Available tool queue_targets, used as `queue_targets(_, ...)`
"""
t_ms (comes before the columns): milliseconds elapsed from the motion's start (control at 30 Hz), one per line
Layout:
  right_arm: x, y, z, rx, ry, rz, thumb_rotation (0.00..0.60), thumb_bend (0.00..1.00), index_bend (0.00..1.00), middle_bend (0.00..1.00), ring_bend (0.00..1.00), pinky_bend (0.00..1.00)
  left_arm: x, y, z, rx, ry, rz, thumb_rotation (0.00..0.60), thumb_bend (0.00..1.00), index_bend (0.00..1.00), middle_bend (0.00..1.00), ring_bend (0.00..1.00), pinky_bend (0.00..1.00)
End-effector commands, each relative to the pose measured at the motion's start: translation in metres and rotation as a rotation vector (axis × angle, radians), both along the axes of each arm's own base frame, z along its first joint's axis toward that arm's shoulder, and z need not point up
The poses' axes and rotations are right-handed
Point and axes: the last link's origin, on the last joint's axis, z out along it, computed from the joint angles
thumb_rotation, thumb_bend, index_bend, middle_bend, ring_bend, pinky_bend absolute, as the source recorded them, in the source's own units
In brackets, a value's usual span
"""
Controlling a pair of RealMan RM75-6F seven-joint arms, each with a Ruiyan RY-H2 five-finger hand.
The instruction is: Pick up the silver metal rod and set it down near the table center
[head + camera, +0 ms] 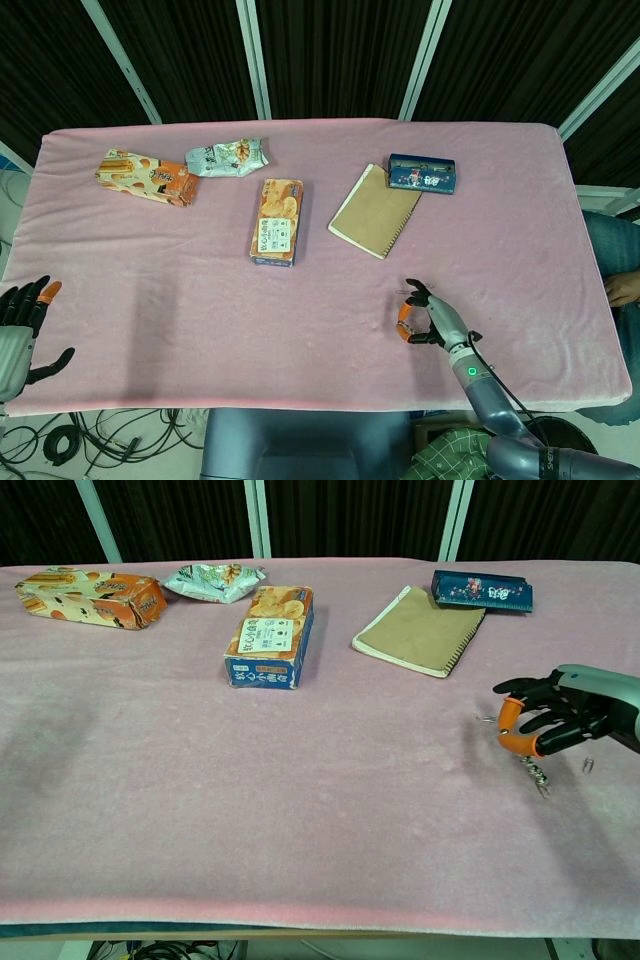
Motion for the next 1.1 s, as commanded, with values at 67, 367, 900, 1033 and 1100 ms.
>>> queue_targets(67, 0.004, -0.007, 0.013, -0.035, 0.001, 0.022, 0.600, 0.36, 0.62, 0.04, 0.13, 0.17, 0.000, 0.000, 0.001, 0.005, -0.001, -0.001, 0.600, 0.22, 0.06, 0.00, 0.00, 0.00)
queue_targets(367, -0.008, -0.022, 0.050, -0.100, 0.053, 0.005, 0.600, 0.36, 0.62, 0.05, 0.13, 0.17, 0.001, -0.001, -0.001, 0.000, 0.001, -0.004, 0.600, 0.22, 0.06, 0.00, 0.00, 0.00)
queue_targets(900, -0.045, -0.025, 0.040, -0.089, 0.036, -0.122, 0.600, 0.36, 0.62, 0.05, 0.13, 0.17, 0.001, 0.000, -0.003, 0.004, 0.009, 0.002, 0.600, 0.22, 0.06, 0.00, 0.00, 0.00)
queue_targets(1033, -0.044, -0.023, 0.035, -0.080, 0.022, -0.124, 0.600, 0.36, 0.62, 0.05, 0.13, 0.17, 0.000, 0.000, -0.003, -0.001, 0.006, 0.003, 0.600, 0.22, 0.06, 0.00, 0.00, 0.00)
queue_targets(1100, -0.043, -0.021, 0.033, -0.073, 0.014, -0.122, 0.600, 0.36, 0.62, 0.05, 0.13, 0.17, 0.000, 0.001, -0.002, 0.001, 0.006, 0.003, 0.600, 0.22, 0.06, 0.00, 0.00, 0.00)
